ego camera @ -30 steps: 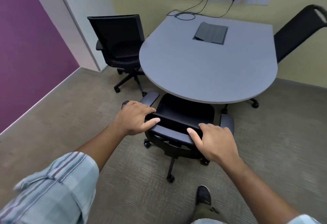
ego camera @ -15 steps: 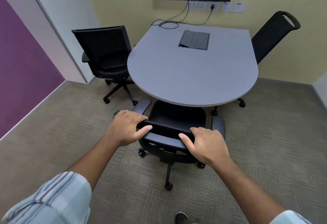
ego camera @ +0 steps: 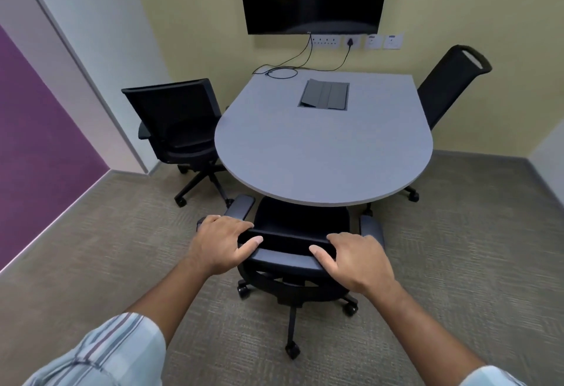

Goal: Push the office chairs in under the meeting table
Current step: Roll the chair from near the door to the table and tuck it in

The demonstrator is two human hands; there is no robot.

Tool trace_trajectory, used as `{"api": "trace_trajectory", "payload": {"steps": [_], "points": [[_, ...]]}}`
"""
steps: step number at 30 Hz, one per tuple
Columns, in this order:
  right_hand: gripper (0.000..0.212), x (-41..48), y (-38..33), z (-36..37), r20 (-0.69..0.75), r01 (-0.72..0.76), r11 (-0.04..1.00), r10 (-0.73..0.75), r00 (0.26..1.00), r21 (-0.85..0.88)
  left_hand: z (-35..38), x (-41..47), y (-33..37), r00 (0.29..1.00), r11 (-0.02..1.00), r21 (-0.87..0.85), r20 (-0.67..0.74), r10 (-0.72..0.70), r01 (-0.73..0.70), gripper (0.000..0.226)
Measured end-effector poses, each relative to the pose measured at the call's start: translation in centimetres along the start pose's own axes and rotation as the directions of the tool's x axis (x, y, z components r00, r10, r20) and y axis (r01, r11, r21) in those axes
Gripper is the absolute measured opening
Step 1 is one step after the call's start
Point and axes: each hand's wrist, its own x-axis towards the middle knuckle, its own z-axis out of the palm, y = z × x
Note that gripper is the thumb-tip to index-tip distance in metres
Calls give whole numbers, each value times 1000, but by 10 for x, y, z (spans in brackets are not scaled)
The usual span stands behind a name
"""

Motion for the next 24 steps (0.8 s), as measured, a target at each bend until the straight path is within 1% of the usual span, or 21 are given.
{"api": "trace_trajectory", "payload": {"steps": [3,5,8,10,17,22,24], "points": [[80,4,-3,0,22,-7,999,8,1000,-37,0,6,-6,999,1000,14,25,25,-25,71],[86,3,-10,0,20,-25,1000,25,999,-19,-1,8,-11,999,999,17,9,43,-43,69],[83,8,-19,-3,29,-59,998,60,998,-7,-4,16,-20,998,998,26,14,58,-58,67],[84,12,-20,-7,35,-63,998,63,997,-8,-4,22,-22,998,997,38,18,64,-65,68],[79,18,-24,-14,49,-86,996,87,995,-32,-6,28,-23,996,996,-6,9,90,-90,73],[86,13,-24,-12,43,-87,996,89,995,-33,-3,22,-20,996,996,-14,18,92,-92,77],[83,12,-24,-13,41,-89,996,90,995,-23,-4,21,-20,996,996,-13,15,93,-93,77]]}}
